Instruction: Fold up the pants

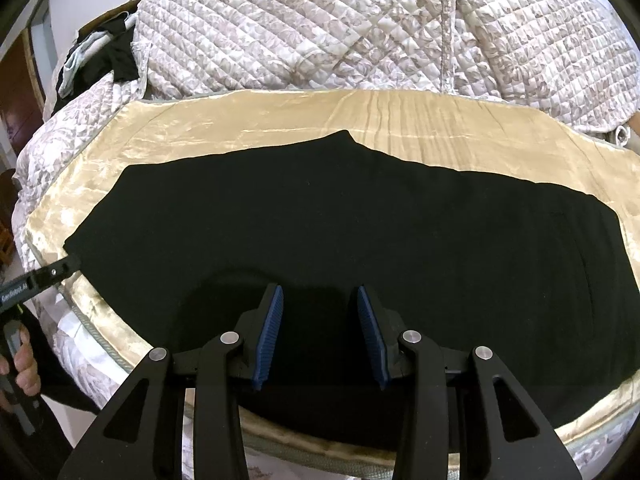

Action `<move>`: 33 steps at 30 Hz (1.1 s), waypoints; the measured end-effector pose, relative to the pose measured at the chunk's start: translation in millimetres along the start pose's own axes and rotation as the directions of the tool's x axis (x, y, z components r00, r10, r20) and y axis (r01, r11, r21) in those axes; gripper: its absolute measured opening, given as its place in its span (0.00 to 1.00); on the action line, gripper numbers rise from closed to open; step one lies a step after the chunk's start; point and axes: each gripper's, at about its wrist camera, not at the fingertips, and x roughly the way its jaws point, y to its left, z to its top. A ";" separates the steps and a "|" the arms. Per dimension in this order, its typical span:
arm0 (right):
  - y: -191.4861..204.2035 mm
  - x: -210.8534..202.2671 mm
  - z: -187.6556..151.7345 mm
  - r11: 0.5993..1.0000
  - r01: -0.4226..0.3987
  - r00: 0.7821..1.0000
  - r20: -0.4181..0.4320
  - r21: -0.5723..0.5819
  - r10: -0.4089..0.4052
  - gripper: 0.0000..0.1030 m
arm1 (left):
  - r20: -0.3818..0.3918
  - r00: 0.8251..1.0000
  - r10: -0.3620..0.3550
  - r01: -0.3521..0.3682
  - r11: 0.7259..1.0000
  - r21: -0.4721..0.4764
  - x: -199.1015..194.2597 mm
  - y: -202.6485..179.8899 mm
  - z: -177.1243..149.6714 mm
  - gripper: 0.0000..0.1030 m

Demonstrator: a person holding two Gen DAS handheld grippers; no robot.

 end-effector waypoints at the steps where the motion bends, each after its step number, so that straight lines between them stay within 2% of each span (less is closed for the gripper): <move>1: -0.3 -0.1 0.3 1.000 0.000 1.000 0.000 0.001 0.000 0.38 | 0.003 1.000 -0.013 0.013 1.000 -0.021 1.7 2.6 2.9 0.56; 5: -0.2 -2.2 1.4 1.000 0.001 1.000 0.011 0.005 -0.002 0.38 | 0.021 1.000 -0.016 0.017 0.998 -0.063 9.9 8.1 12.8 0.56; 8: -0.9 -4.4 1.9 1.000 0.001 1.000 0.022 0.008 -0.001 0.38 | 0.037 0.999 0.014 -0.013 0.999 -0.029 14.3 1.9 16.6 0.53; 9: -1.7 -4.7 2.1 1.000 0.001 1.000 0.022 0.010 -0.001 0.38 | 0.042 0.999 0.029 -0.028 1.000 -0.010 16.3 -1.0 18.4 0.49; 11: -2.9 -4.9 2.7 1.000 -0.002 1.000 0.021 0.016 0.002 0.38 | 0.035 0.998 0.044 -0.044 0.999 0.010 22.3 -3.5 22.5 0.24; 14: -5.6 -7.0 3.8 1.000 -0.006 1.000 0.025 0.029 0.005 0.38 | 0.020 0.999 0.050 -0.050 0.999 0.018 26.6 -5.7 28.7 0.10; 17: -9.1 -9.6 4.6 0.999 0.000 1.000 0.030 0.043 -0.001 0.38 | 0.023 0.999 0.030 -0.031 0.999 0.043 20.8 -15.8 33.1 0.08; 21: -16.8 -11.9 5.2 0.997 -0.007 1.000 0.031 0.083 0.004 0.38 | 0.047 0.998 -0.038 0.032 0.992 0.123 8.9 -44.7 43.9 0.07; 25: -26.3 -14.7 7.4 0.991 -0.005 0.999 0.038 0.130 0.000 0.38 | 0.028 0.992 -0.119 0.111 0.974 0.199 9.7 -82.1 52.4 0.07; 28: -35.0 -18.8 8.0 0.986 0.010 0.999 0.047 0.166 -0.018 0.38 | -0.005 0.982 -0.191 0.185 0.946 0.265 16.1 -118.1 51.7 0.07; 33: -57.1 -25.6 8.2 0.966 0.034 0.997 0.052 0.256 -0.049 0.38 | -0.090 0.949 -0.302 0.313 0.874 0.373 31.0 -180.7 38.5 0.07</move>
